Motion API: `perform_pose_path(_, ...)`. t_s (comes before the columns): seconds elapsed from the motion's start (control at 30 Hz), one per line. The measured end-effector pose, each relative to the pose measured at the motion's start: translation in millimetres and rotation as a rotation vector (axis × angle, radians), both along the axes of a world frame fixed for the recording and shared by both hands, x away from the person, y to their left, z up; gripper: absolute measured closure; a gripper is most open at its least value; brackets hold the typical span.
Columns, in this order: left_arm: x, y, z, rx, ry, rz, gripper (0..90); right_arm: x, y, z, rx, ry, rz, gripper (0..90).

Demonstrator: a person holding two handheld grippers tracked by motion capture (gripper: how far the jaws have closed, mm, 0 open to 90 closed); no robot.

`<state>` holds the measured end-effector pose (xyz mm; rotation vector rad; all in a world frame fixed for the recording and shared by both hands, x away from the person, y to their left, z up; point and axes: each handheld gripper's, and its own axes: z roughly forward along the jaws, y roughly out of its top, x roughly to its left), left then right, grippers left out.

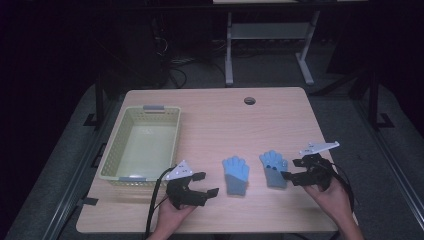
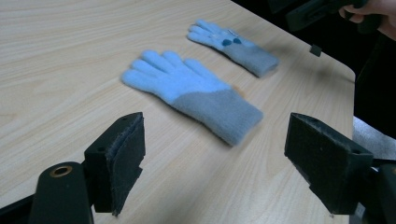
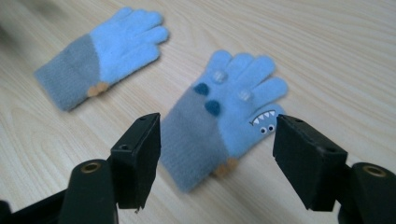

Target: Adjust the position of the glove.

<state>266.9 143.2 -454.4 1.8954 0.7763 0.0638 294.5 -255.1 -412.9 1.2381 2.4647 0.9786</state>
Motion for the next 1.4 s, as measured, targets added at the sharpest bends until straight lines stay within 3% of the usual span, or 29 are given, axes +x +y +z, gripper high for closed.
perform_pose_path(0.37,-1.3,0.0,1.8,-0.002,-0.007,-0.008,19.8,20.4,19.6,5.3,-0.061,0.004,0.035,37.1)
perform_pose_path(0.93,-1.1,0.4,1.4,0.001,-0.005,-0.006,19.7,39.8,36.1,-13.2,-0.156,0.109,0.098,54.0)
perform_pose_path(1.2,-2.4,-2.3,0.6,0.0,-0.007,-0.011,19.6,44.4,40.7,-23.6,-0.209,0.157,0.096,60.6)
perform_pose_path(1.4,-2.4,-1.2,1.2,0.002,-0.006,-0.01,19.6,45.0,44.5,-31.1,-0.237,0.167,0.094,63.6)
